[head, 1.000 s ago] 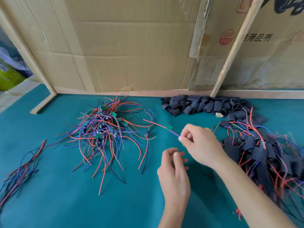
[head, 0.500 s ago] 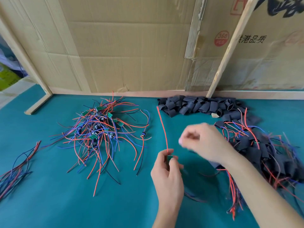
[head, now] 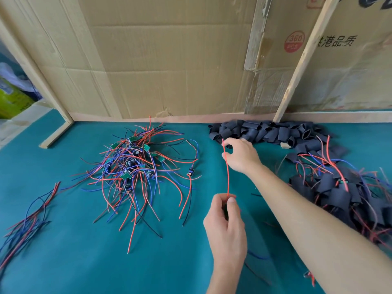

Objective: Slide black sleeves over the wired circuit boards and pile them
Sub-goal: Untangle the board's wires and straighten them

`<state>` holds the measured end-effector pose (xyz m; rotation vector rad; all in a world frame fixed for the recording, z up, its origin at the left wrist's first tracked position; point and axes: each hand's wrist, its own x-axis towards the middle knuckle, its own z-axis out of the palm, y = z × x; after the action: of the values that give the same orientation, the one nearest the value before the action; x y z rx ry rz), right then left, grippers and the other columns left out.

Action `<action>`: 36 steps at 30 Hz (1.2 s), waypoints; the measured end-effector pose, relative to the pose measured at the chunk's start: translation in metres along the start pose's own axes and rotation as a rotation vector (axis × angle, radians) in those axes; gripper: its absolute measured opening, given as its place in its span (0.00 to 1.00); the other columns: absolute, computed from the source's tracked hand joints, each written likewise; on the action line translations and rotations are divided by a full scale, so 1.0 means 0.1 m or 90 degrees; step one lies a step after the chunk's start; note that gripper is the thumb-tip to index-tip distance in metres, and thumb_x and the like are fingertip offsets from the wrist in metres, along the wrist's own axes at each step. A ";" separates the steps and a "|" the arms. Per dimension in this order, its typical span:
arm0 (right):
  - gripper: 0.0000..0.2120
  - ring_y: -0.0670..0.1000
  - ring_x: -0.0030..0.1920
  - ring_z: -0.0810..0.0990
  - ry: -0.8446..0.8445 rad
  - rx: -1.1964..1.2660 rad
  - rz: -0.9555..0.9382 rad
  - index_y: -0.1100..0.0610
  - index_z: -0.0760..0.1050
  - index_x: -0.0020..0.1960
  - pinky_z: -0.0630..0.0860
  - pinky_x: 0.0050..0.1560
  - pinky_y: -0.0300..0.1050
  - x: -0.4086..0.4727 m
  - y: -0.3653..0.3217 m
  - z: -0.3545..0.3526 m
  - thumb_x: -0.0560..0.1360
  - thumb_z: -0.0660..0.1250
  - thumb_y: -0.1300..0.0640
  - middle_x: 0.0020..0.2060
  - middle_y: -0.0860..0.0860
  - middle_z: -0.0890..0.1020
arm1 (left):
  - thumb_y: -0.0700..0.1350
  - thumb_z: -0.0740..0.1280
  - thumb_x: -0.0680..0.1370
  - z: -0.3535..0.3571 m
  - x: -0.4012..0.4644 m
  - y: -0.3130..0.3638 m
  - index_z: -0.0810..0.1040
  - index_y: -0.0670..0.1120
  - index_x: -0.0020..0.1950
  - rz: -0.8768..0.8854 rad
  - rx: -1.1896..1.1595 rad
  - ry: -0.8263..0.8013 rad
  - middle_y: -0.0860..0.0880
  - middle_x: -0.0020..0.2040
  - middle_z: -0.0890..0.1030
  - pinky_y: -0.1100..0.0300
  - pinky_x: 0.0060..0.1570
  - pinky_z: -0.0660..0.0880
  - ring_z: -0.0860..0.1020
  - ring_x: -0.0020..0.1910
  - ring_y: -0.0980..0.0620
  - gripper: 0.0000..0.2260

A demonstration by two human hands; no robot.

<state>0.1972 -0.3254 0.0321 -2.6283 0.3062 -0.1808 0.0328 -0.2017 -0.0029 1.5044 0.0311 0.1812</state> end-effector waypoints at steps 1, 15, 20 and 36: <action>0.14 0.58 0.60 0.77 0.032 0.050 0.006 0.44 0.79 0.64 0.73 0.52 0.48 -0.11 0.02 -0.04 0.79 0.69 0.54 0.60 0.53 0.81 | 0.44 0.62 0.83 0.00 0.00 0.00 0.77 0.58 0.43 -0.003 0.003 0.006 0.50 0.34 0.79 0.61 0.30 0.71 0.75 0.28 0.51 0.12; 0.05 0.53 0.35 0.75 -0.197 0.624 -0.011 0.50 0.79 0.54 0.68 0.35 0.43 -1.54 0.22 -0.28 0.79 0.72 0.58 0.34 0.58 0.81 | 0.39 0.60 0.84 -0.02 -0.02 0.07 0.82 0.54 0.48 0.011 -0.001 -0.035 0.50 0.37 0.84 0.60 0.36 0.77 0.81 0.36 0.51 0.15; 0.09 0.51 0.37 0.78 -0.196 0.615 0.023 0.46 0.83 0.56 0.70 0.37 0.43 -1.55 0.24 -0.28 0.77 0.76 0.51 0.38 0.58 0.85 | 0.35 0.60 0.84 0.00 -0.02 0.09 0.82 0.54 0.47 -0.001 -0.041 -0.027 0.52 0.37 0.85 0.67 0.35 0.75 0.82 0.33 0.55 0.17; 0.07 0.48 0.41 0.86 0.128 0.706 -0.010 0.50 0.87 0.48 0.80 0.42 0.39 -1.50 0.30 -0.43 0.72 0.77 0.60 0.42 0.51 0.89 | 0.44 0.60 0.79 0.03 -0.02 0.08 0.79 0.58 0.48 0.010 0.026 -0.035 0.54 0.41 0.85 0.56 0.36 0.77 0.81 0.34 0.54 0.11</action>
<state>0.0388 -0.3331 0.0443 -1.5153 0.1683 -0.4641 0.0301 -0.2041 0.0045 1.5496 -0.0218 0.1526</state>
